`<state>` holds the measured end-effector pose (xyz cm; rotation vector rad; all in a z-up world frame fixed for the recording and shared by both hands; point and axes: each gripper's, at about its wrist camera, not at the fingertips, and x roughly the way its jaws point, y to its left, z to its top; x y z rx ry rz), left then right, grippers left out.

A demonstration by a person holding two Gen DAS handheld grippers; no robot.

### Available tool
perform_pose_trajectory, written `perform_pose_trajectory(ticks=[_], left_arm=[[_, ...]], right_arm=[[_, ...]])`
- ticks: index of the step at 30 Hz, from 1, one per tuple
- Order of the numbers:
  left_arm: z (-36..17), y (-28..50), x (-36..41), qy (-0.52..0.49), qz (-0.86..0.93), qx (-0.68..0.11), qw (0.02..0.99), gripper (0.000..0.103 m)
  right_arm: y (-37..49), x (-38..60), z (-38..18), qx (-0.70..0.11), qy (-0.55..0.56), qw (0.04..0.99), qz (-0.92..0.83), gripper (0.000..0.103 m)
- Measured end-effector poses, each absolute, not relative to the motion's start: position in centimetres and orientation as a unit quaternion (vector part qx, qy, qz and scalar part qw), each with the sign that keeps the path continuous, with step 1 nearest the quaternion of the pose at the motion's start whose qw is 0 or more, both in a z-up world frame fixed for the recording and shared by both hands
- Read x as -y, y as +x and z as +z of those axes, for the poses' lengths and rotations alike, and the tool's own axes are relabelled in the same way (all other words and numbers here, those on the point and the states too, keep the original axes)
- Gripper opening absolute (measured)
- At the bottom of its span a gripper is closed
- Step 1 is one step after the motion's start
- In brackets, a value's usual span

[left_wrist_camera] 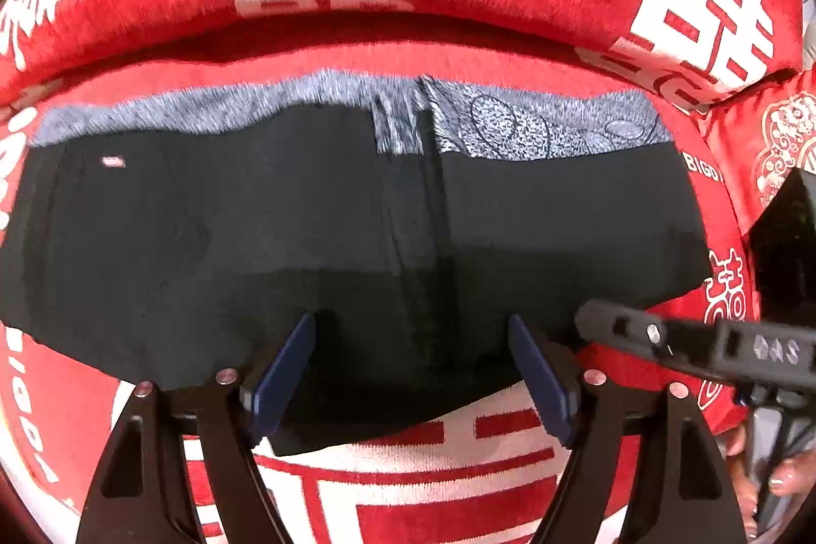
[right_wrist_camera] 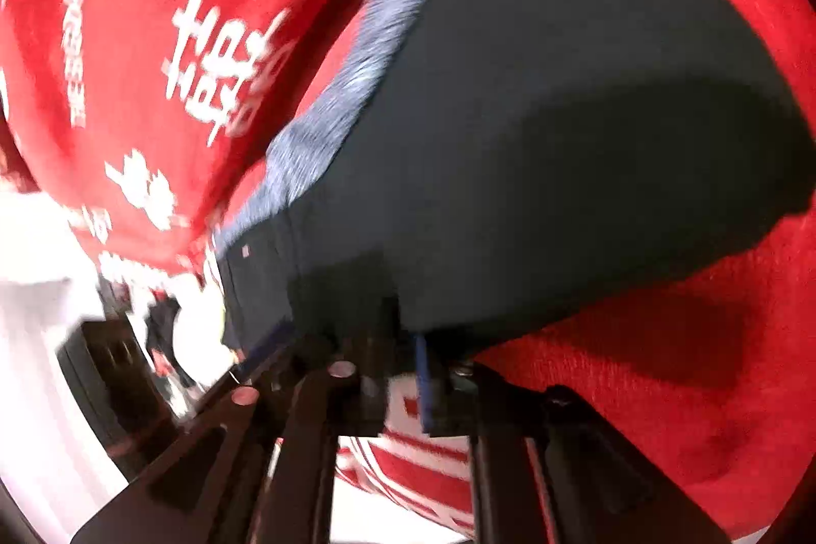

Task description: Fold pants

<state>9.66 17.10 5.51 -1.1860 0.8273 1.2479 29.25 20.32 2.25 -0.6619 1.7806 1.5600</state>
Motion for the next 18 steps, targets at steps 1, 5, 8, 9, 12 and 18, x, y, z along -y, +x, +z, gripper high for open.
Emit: perform_pose_trajectory(ticks=[1,5,8,9,12,18], left_arm=[[6.1,9.7,-17.4,-0.501,0.539,-0.355,0.577,0.079],[8.2,10.0,-18.8,-0.487,0.548,-0.349,0.583,0.079],[9.0,11.3,-20.6,-0.475,0.550,-0.353,0.590,0.079],[9.1,11.9,-21.3,-0.470,0.549,-0.353,0.594,0.079],[8.5,14.3,-23.5,-0.472,0.534,-0.360,0.602,0.079],[3.8,16.0,-24.2,-0.478,0.547,-0.407,0.553,0.079]], right_arm=[[29.0,-20.4,2.7,-0.677,-0.269,0.328,0.602,0.033],[29.9,-20.4,6.1,-0.635,-0.302,0.331,0.630,0.054],[32.7,-21.1,9.3,-0.581,-0.294,0.377,0.659,0.047],[33.5,-21.7,9.7,-0.568,-0.296,0.392,0.661,0.029],[35.7,-24.7,9.3,-0.558,-0.311,0.431,0.637,0.014],[34.8,-27.9,7.1,-0.526,-0.357,0.426,0.644,0.014]])
